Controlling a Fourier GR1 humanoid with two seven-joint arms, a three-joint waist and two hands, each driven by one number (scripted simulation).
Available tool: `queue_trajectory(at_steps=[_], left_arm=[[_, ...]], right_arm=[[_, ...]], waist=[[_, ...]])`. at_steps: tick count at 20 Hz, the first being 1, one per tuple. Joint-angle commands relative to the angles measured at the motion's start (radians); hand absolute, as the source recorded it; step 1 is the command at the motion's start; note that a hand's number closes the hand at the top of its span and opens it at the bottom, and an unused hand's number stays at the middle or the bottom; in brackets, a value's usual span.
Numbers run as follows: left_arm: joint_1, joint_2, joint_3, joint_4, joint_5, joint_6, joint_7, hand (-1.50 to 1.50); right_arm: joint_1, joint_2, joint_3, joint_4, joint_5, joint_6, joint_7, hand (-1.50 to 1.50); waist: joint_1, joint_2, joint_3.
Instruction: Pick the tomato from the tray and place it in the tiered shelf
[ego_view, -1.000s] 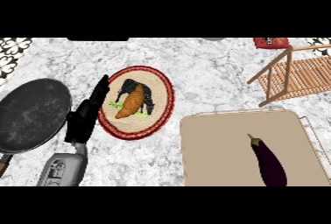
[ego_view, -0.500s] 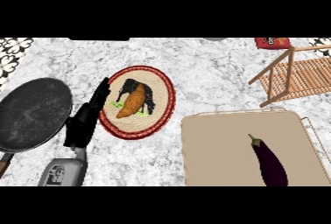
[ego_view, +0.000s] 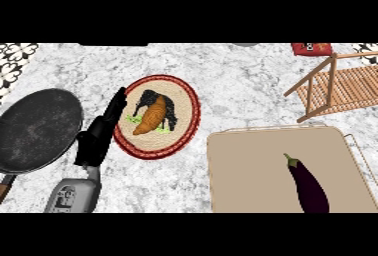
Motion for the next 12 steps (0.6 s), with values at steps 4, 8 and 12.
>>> queue_trajectory(at_steps=[4,8,12], left_arm=[[-0.028,0.029,0.029,-0.007,0.012,-0.015,0.033,0.0],[0.01,0.025,0.027,0.048,0.013,-0.022,-0.073,0.0],[0.001,-0.004,-0.005,0.039,-0.013,0.003,-0.056,0.0]], right_arm=[[-0.11,-0.016,-0.015,0.225,-0.052,-0.013,-0.131,1.5],[-0.182,-0.074,-0.016,0.385,-0.054,0.013,-0.196,1.5],[-0.114,-0.134,0.041,0.443,0.113,-0.141,-0.126,1.5]], waist=[[-0.005,-0.002,-0.001],[-0.002,0.0,-0.001],[0.011,0.009,-0.001]])
